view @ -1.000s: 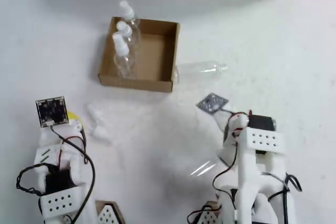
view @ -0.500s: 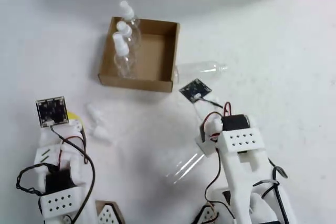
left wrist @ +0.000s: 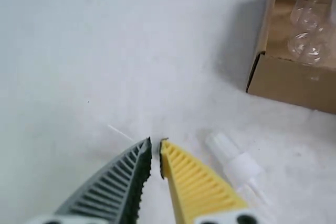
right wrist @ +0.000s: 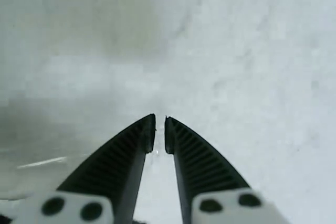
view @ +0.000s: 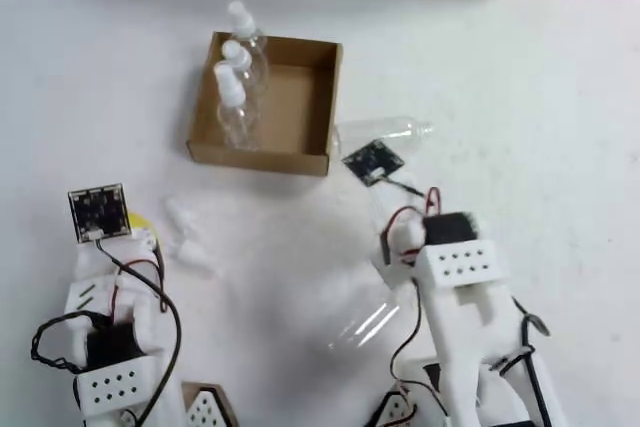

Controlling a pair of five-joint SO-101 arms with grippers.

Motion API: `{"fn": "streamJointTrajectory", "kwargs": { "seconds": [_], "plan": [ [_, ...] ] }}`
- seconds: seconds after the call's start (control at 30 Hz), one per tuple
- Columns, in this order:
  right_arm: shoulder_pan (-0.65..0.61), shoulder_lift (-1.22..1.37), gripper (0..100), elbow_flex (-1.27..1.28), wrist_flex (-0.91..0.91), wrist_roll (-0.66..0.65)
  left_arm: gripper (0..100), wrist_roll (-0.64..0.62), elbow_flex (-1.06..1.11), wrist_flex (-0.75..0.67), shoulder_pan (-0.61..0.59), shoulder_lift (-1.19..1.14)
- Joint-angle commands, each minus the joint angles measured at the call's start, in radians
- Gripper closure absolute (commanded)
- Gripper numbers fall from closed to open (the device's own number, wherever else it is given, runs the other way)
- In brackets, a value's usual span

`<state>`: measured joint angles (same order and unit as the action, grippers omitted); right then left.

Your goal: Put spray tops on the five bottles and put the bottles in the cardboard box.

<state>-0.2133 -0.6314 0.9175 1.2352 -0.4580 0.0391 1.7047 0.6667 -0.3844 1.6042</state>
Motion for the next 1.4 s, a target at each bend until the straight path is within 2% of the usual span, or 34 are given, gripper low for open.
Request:
{"fn": "streamJointTrajectory", "kwargs": {
  "seconds": [0.0,0.1,0.33,0.43,0.6,0.9,1.1,1.27,1.37],
  "plan": [
    [0.070,-0.001,98.3,-0.104,0.285,-0.227,95,0.014,-0.006,0.006,0.005,0.016],
    [0.130,-0.001,98.3,-0.100,0.381,-0.414,95,0.014,-0.006,0.006,0.005,0.016],
    [0.311,-0.001,98.3,0.014,0.381,-0.717,95,0.014,-0.006,0.006,0.005,0.016],
    [0.315,-0.002,98.3,0.080,0.295,-0.735,95,0.014,-0.006,0.006,0.005,0.016],
    [0.263,-0.002,98.3,0.155,0.099,-0.575,95,0.014,-0.006,0.006,0.005,0.016],
    [0.012,-0.001,98.3,0.143,-0.004,-0.193,95,0.014,-0.006,0.006,0.005,0.016],
    [-0.079,0.002,98.3,0.144,-0.122,-0.058,95,0.014,-0.006,0.006,0.005,0.016],
    [-0.163,0.061,98.3,0.118,-0.219,0.106,95,0.014,-0.006,0.006,0.005,0.016],
    [-0.170,0.133,98.3,0.069,-0.245,0.178,95,0.014,-0.006,0.006,0.005,0.016]
  ]
}}
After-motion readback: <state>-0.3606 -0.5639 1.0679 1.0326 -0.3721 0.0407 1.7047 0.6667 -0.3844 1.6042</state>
